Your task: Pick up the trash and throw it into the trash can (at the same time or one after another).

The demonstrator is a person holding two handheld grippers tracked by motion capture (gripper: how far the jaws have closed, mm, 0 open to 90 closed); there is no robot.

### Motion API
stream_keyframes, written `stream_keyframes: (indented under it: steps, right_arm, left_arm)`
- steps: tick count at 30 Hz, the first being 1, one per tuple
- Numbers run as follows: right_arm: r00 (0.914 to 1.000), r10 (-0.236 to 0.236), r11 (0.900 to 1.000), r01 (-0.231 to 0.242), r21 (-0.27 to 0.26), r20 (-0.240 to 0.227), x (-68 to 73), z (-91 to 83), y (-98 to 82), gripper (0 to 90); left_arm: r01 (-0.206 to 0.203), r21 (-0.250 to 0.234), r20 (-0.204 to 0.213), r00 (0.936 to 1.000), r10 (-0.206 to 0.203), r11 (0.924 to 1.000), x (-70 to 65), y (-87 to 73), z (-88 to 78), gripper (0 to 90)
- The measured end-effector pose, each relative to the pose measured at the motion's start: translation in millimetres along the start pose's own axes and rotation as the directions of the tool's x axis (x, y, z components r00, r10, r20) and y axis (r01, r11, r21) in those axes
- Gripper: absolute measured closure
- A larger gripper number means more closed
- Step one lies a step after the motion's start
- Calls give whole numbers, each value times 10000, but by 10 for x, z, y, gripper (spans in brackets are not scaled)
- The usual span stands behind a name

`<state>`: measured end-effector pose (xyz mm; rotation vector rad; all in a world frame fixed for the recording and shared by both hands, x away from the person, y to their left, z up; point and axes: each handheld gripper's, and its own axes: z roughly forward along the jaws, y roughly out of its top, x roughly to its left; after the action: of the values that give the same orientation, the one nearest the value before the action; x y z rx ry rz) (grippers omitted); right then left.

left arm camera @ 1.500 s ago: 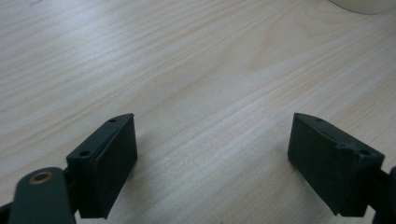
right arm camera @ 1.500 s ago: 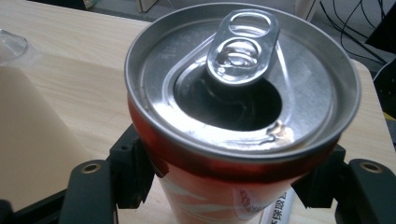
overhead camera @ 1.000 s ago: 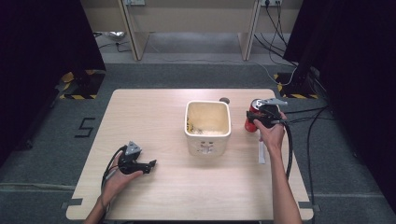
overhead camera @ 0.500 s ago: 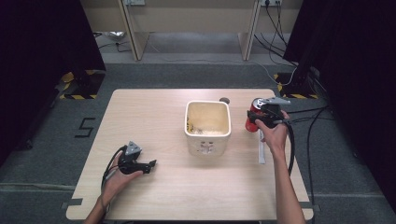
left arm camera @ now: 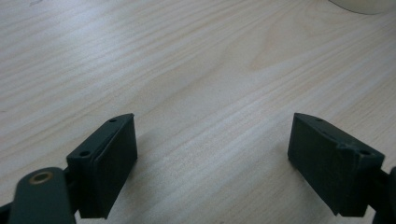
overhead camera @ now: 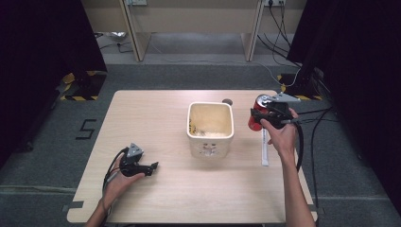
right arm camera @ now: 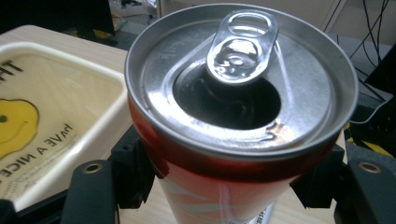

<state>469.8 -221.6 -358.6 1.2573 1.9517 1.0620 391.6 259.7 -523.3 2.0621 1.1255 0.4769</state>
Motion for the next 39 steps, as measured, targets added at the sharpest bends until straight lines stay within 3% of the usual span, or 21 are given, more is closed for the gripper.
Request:
stream_keyframes:
  steps: [6,22,39]
  right_arm:
    - [9995,145,9999,-147,-79,-287,42,-123,126,338]
    - [9985,-108,9993,89,-355,-545,158,-294,370,339]
    - [9935,-532,9973,478,-555,-1002,408,-264,641,339]
  left_arm:
    - [-15,1,-5,10000,15,10000,1,0,0,151]
    - [-16,6,-2,10000,16,10000,1,1,-1,151]
    - [-13,4,0,10000,13,10000,1,1,-1,151]
